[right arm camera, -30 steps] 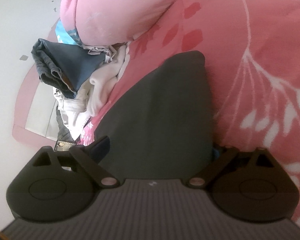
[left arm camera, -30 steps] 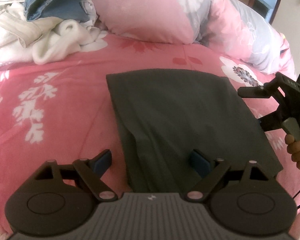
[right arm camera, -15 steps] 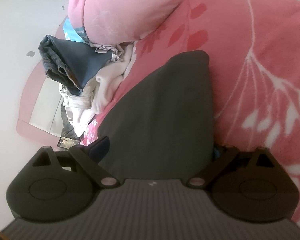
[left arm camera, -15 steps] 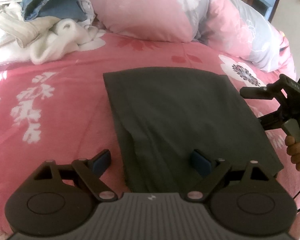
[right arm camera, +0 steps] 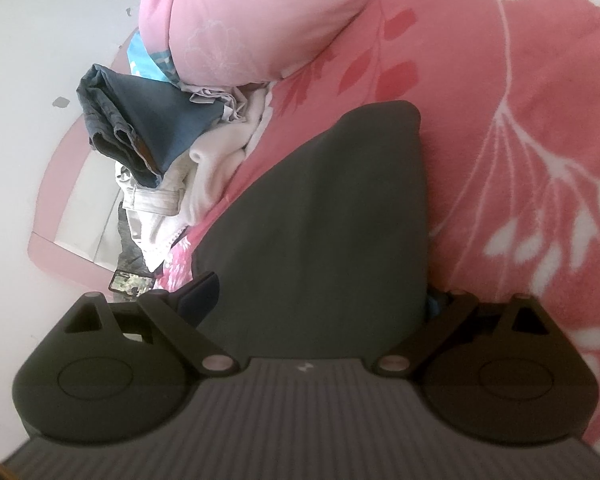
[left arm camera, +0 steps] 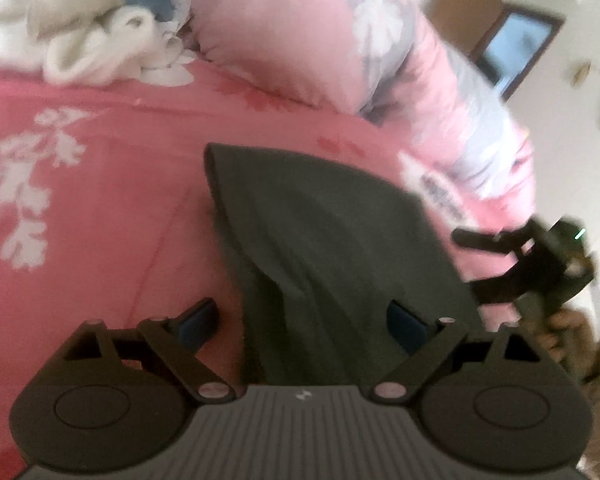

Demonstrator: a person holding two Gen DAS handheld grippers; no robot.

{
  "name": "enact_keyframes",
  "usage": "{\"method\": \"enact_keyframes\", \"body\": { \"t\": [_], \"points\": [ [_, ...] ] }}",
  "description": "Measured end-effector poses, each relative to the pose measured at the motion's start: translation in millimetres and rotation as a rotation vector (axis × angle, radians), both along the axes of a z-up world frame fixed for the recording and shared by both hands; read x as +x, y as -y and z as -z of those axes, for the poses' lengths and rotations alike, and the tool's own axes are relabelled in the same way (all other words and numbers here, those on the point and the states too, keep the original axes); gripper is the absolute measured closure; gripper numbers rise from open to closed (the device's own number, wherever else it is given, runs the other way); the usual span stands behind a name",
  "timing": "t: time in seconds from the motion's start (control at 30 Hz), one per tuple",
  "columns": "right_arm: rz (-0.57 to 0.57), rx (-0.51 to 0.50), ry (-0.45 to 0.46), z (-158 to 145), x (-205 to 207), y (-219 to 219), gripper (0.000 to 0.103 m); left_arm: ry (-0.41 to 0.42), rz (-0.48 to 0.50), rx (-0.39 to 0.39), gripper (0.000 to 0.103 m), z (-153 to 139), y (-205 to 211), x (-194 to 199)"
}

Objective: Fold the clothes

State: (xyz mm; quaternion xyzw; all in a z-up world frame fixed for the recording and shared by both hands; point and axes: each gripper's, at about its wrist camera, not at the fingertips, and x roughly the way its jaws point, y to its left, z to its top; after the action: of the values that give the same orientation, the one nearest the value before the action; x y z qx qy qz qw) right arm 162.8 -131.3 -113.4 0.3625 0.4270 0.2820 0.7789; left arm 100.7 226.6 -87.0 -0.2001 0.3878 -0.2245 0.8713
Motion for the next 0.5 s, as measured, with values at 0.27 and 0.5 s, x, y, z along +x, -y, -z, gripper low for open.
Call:
{"method": "enact_keyframes", "body": {
  "t": [0.27,0.5],
  "points": [
    [-0.007,0.003,0.013,1.2,0.2,0.3,0.006,-0.008,0.032,-0.159,0.017,13.6,-29.1,2.3],
    [-0.020,0.015,0.029,2.5,-0.8,2.1,0.006,0.028,0.076,-0.141,0.016,15.1,-14.3,24.3]
  ]
}}
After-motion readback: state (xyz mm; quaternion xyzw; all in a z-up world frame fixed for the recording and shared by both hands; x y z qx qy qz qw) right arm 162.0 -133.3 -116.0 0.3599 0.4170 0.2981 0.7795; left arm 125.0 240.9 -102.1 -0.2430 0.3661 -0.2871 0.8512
